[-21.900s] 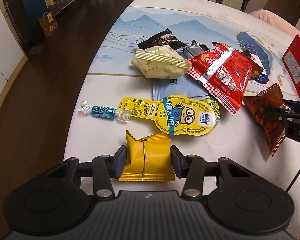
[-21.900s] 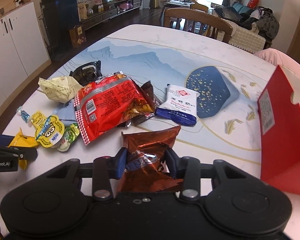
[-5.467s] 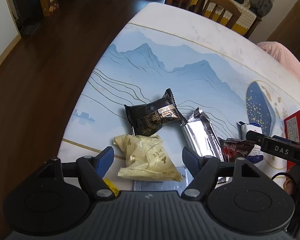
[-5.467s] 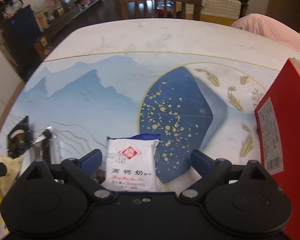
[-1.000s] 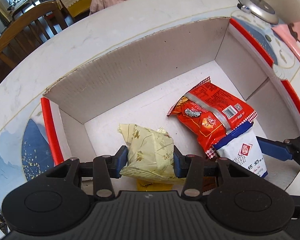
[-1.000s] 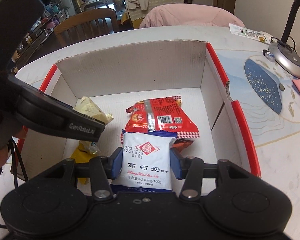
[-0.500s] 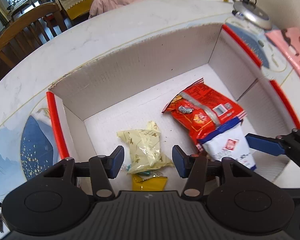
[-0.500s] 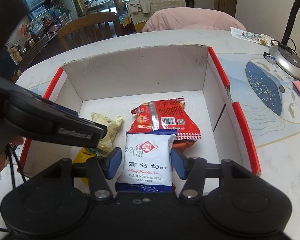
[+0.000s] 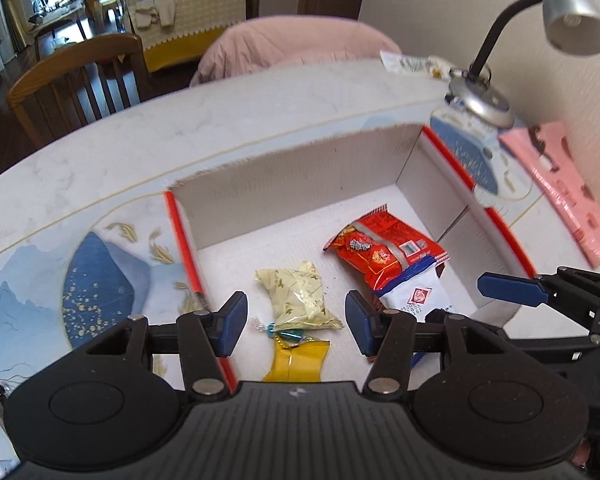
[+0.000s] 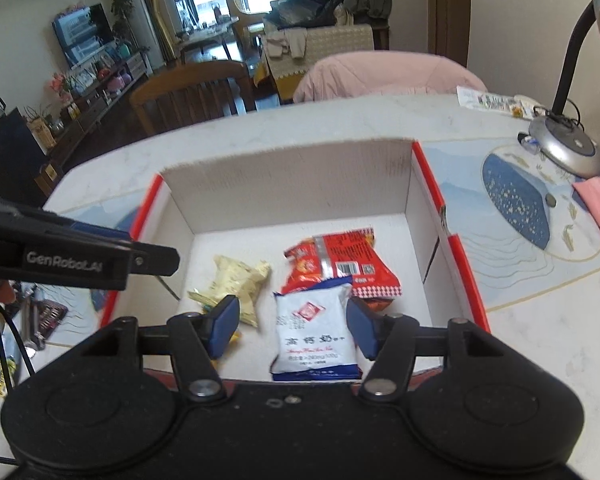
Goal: Organize snacks
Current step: 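Move both tools back over the snack pile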
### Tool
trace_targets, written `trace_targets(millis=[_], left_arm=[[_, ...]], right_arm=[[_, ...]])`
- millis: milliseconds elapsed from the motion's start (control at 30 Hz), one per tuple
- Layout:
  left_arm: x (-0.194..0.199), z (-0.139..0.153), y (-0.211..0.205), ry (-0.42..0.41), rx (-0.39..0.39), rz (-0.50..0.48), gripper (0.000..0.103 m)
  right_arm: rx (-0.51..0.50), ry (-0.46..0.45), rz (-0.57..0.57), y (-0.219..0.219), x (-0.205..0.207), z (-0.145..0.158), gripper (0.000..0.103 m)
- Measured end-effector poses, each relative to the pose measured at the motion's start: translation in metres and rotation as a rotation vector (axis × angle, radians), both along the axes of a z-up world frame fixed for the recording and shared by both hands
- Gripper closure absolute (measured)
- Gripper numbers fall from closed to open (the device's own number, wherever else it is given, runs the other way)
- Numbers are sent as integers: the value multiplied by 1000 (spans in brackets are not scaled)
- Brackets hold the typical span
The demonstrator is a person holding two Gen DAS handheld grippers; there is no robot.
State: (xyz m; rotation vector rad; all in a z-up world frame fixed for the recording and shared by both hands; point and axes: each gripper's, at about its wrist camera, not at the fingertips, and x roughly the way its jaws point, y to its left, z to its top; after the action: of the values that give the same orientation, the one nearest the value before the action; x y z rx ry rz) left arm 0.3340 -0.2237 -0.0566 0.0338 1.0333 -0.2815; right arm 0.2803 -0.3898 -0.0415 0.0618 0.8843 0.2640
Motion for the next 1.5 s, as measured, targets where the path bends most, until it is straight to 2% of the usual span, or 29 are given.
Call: trace_targets(millis=[200, 233, 267, 333, 433, 533, 700, 767, 867, 1067, 1300, 1500], left_arm=[[-26, 23, 30, -60, -47, 22, 50], [-30, 26, 36, -65, -56, 31, 50], [-34, 29, 42, -70, -66, 41, 50], [-43, 34, 54, -90, -77, 61, 50], [-58, 43, 73, -119, -91, 82, 49], [-74, 48, 92, -145, -106, 105, 41], [-101, 51, 127, -189, -96, 143, 40], [-115, 48, 145, -211, -86, 173, 36], [-133, 43, 170, -231, -73, 216, 33], [-163, 27, 226, -206, -89, 312, 31], [-196, 5, 293, -177, -91, 443, 28], [-219, -26, 340, -100, -59, 558, 28]], right_arm=[[41, -45, -2, 12, -15, 23, 42], [44, -54, 0, 15, -18, 26, 38], [45, -66, 2, 18, -21, 30, 29], [47, -94, 7, 25, -28, 36, 20], [52, -117, 37, 39, -35, 44, 19], [56, -132, 70, 57, -42, 49, 18], [71, -160, 136, 88, -57, 52, 12], [87, -177, 163, 100, -63, 52, 3], [107, -185, 208, 120, -71, 51, 1], [121, -174, 276, 158, -80, 45, 0], [107, -121, 329, 201, -97, 26, 0], [91, -66, 363, 234, -104, 8, 0]])
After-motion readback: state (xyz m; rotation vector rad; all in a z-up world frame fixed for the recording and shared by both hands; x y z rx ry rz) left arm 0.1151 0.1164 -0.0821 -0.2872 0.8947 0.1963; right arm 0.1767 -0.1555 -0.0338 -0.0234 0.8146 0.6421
